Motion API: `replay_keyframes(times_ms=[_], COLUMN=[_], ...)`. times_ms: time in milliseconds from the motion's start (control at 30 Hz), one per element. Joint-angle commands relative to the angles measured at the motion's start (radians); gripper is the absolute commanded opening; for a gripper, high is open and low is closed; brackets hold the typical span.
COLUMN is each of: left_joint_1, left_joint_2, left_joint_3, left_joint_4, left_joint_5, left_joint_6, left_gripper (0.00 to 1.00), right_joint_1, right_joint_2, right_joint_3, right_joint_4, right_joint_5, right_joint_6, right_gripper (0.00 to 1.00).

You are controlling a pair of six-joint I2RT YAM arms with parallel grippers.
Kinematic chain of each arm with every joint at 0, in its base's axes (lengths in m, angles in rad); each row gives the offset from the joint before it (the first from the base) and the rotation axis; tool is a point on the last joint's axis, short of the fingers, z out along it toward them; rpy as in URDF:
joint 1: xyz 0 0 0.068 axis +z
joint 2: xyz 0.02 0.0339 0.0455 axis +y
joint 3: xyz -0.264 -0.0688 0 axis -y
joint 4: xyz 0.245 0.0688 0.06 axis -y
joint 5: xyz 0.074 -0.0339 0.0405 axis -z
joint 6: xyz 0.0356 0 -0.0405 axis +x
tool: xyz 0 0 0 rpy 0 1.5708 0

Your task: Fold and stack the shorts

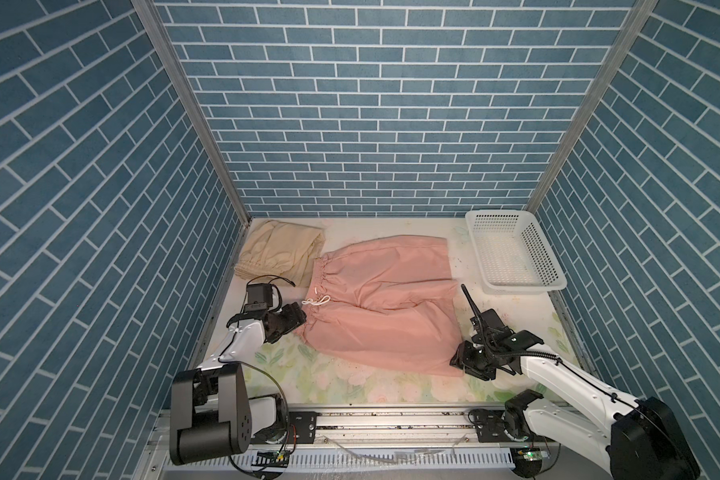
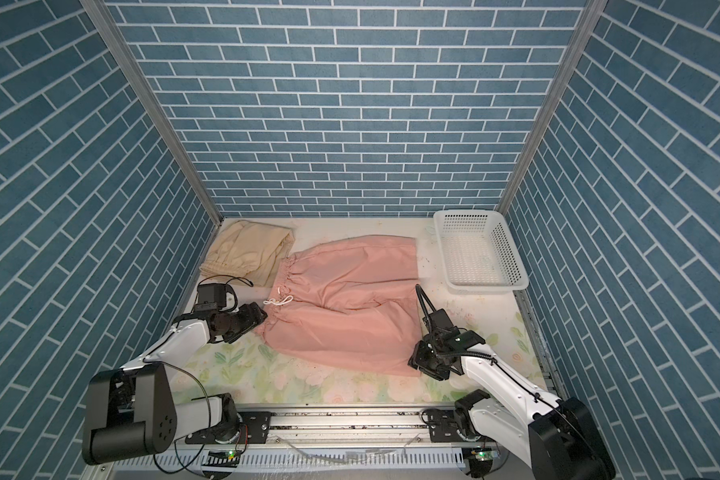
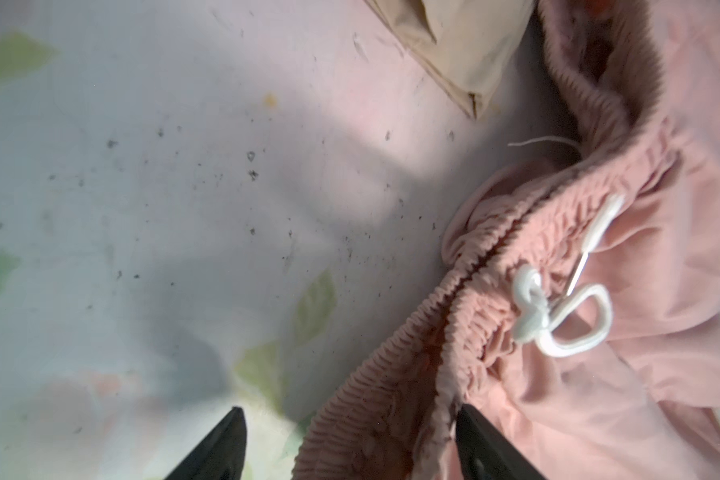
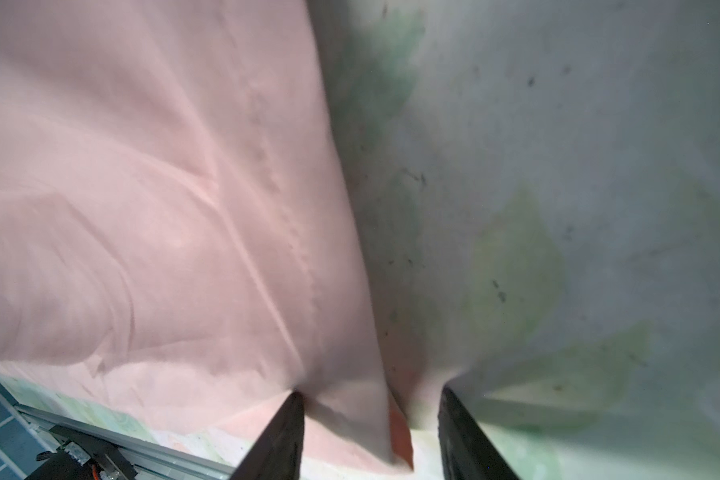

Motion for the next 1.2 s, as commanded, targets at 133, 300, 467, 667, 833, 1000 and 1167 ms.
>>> replay_keyframes(times_ms=[133, 300, 467, 667, 833, 1000, 1167], left_joint_1=[-0.042, -0.091, -0.111, -0.118, -0.123, -0.126, -0.124], left_joint_2=[0.036, 0.021, 0.002, -0.038, -0.07, -0.064, -0.065], left_joint_3=[0.053, 0.065, 0.049, 0.082, 0.141, 0.252, 0.428], left_joint_4=[-0.074, -0.158, -0.173, -0.232, -0.312, -0.468, -0.715], left_joint_5=[-0.036, -0.082, -0.053, -0.018, 0.079, 0.182, 0.126], left_joint_6=[0.052, 0.023, 0.022, 0.018, 0.008, 0.052, 0.196], left_gripper=[0.66, 0.61, 0.3, 0.0, 0.0, 0.0, 0.0], right_joint_1=[0.004, 0.005, 0.002, -0.017, -0.076, -0.154, -0.207], right_joint_2=[0.026, 0.035, -0.006, 0.007, -0.004, -0.049, -0.052], right_joint_3=[-0.026, 0.014, 0.064, 0.156, 0.239, 0.327, 0.449], right_joint_4=[0.068, 0.034, -0.043, -0.138, -0.228, -0.332, -0.42], right_joint_5=[0.007, 0.016, 0.066, 0.114, 0.137, 0.165, 0.195], right_joint_6=[0.054, 0.034, 0.01, -0.064, -0.136, -0.221, -0.304], right_gripper=[0.32, 0.1, 0.0, 0.0, 0.0, 0.0, 0.0])
